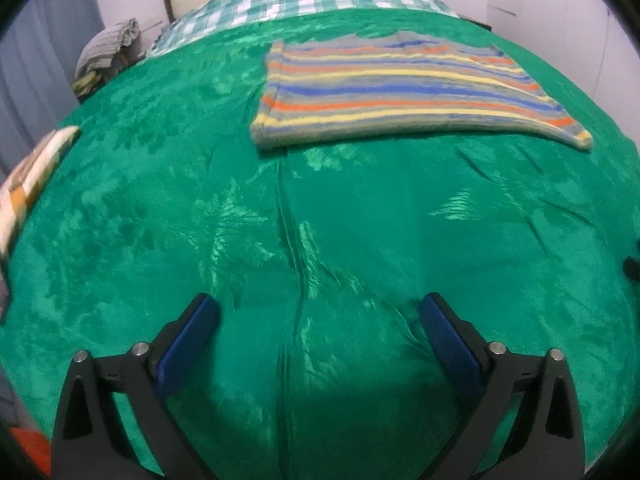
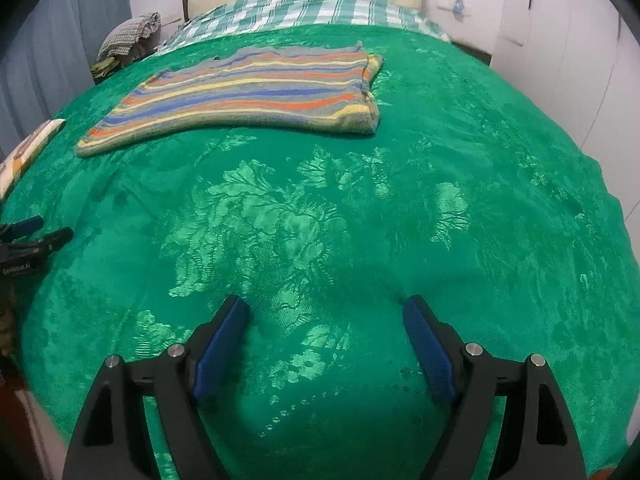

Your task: Fold small clothes

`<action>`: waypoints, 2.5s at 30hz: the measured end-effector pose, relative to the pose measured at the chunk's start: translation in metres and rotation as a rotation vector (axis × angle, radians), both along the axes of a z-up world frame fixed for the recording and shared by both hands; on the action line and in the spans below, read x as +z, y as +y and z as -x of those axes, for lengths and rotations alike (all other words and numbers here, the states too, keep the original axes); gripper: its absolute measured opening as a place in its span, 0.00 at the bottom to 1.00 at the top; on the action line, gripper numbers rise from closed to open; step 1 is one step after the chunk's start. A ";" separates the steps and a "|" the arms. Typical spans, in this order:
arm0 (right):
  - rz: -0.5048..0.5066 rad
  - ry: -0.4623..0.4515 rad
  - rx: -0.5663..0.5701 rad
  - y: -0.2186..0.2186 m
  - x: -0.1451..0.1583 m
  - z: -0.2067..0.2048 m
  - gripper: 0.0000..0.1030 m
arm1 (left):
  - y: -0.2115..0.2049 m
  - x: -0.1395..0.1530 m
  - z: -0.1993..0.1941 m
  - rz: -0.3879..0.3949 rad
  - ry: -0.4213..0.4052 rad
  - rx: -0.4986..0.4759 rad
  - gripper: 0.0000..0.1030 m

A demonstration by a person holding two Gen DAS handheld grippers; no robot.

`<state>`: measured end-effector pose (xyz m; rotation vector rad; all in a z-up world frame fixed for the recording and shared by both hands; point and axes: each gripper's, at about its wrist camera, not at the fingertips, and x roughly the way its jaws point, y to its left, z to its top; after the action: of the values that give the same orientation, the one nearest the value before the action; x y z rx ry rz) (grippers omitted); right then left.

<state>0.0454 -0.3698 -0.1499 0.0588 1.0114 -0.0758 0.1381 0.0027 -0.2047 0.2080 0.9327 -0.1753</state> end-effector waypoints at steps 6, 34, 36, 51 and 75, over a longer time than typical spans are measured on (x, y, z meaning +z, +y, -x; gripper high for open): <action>-0.204 -0.069 -0.060 -0.066 0.036 -0.041 0.78 | -0.077 0.052 0.015 0.072 -0.135 -0.250 0.98; -0.523 0.014 0.125 -0.090 0.059 -0.331 0.08 | -0.117 0.065 -0.099 0.509 -0.052 -0.321 0.08; -0.534 -0.004 0.187 -0.053 0.076 -0.336 0.08 | -0.069 0.073 -0.099 0.562 -0.057 -0.226 0.08; -0.529 0.094 0.373 0.203 0.015 -0.376 0.34 | 0.073 0.018 -0.093 0.438 0.064 0.189 0.50; 0.008 0.011 0.219 0.154 0.028 -0.122 0.85 | 0.070 0.039 -0.052 0.261 0.062 0.126 0.94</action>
<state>0.1678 -0.2155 -0.1222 -0.0599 1.0231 0.1200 0.1906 0.0726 -0.1654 -0.0974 0.9716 -0.1855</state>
